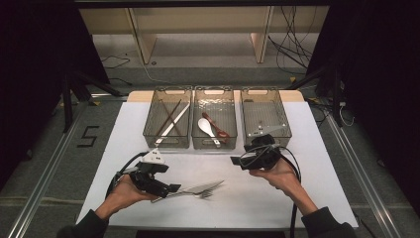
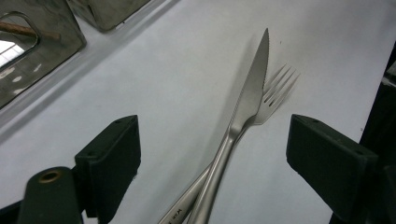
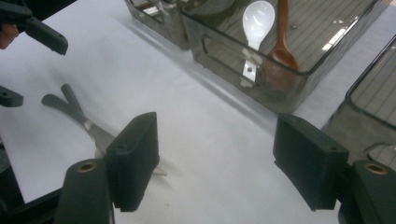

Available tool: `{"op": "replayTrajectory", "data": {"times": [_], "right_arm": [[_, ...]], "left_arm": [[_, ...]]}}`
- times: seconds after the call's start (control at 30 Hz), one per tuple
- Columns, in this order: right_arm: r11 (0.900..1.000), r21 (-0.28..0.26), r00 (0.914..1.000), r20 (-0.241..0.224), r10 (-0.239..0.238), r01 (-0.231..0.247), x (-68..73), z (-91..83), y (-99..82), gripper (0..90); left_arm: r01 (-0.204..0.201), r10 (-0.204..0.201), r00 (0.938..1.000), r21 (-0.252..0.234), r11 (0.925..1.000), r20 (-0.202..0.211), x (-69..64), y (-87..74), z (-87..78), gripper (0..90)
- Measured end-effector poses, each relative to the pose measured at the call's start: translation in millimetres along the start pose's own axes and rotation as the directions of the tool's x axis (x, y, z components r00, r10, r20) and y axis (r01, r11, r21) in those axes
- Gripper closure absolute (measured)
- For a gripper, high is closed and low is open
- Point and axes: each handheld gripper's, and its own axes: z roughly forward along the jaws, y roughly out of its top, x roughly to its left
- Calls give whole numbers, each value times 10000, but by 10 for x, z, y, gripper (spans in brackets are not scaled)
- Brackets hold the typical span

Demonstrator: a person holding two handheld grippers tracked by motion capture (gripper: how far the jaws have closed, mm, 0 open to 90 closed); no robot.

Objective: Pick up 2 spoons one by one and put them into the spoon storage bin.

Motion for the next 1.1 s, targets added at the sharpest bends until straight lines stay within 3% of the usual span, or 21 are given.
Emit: {"op": "replayTrajectory", "data": {"times": [0.7,0.9,1.1], "right_arm": [[9995,311,10000,-95,10,-7,60,-58,-223,291],[9994,359,10000,-85,4,-1,79,-81,-260,291],[9988,486,10000,-87,-28,32,101,-93,-304,291]], "left_arm": [[-207,233,9994,996,9948,-251,8,0,101,173],[-415,465,9984,1369,9897,-337,3,-5,132,174],[-686,798,9955,1946,9785,-506,4,-12,180,185]]}}
